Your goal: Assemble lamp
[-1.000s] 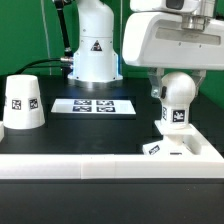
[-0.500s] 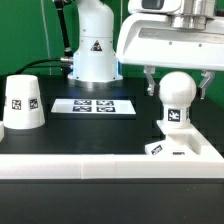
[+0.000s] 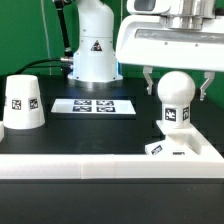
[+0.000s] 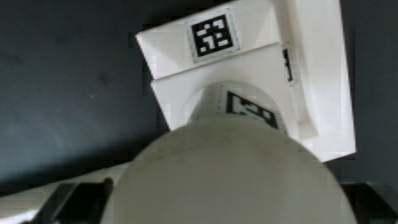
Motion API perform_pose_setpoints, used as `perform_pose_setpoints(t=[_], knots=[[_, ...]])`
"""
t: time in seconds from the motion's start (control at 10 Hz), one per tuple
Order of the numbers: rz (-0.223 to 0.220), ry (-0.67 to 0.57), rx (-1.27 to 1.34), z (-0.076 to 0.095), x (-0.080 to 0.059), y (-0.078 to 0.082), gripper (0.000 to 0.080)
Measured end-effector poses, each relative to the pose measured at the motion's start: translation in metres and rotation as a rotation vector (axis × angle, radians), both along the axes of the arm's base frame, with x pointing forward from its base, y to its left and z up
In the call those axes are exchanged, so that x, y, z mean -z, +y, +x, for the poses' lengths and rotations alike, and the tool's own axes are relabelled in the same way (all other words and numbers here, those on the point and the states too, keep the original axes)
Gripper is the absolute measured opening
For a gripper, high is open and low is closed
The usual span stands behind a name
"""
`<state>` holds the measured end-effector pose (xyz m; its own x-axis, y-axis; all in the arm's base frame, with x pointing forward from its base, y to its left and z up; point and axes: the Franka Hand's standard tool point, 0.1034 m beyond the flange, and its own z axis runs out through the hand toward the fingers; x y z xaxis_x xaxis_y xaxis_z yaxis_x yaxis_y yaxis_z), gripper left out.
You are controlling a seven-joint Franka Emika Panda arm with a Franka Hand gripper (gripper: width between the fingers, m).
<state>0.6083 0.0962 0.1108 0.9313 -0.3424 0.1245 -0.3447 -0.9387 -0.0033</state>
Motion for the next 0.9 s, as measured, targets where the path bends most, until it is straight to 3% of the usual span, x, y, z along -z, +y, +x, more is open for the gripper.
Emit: perform_pose_setpoints(t=[0.7, 0.9], knots=[[0.153, 0.092, 0.702, -0.0079, 0.0009, 0.0070, 0.0579], [0.175, 0.102, 0.840, -0.0078, 0.0007, 0.0098, 0.0579]])
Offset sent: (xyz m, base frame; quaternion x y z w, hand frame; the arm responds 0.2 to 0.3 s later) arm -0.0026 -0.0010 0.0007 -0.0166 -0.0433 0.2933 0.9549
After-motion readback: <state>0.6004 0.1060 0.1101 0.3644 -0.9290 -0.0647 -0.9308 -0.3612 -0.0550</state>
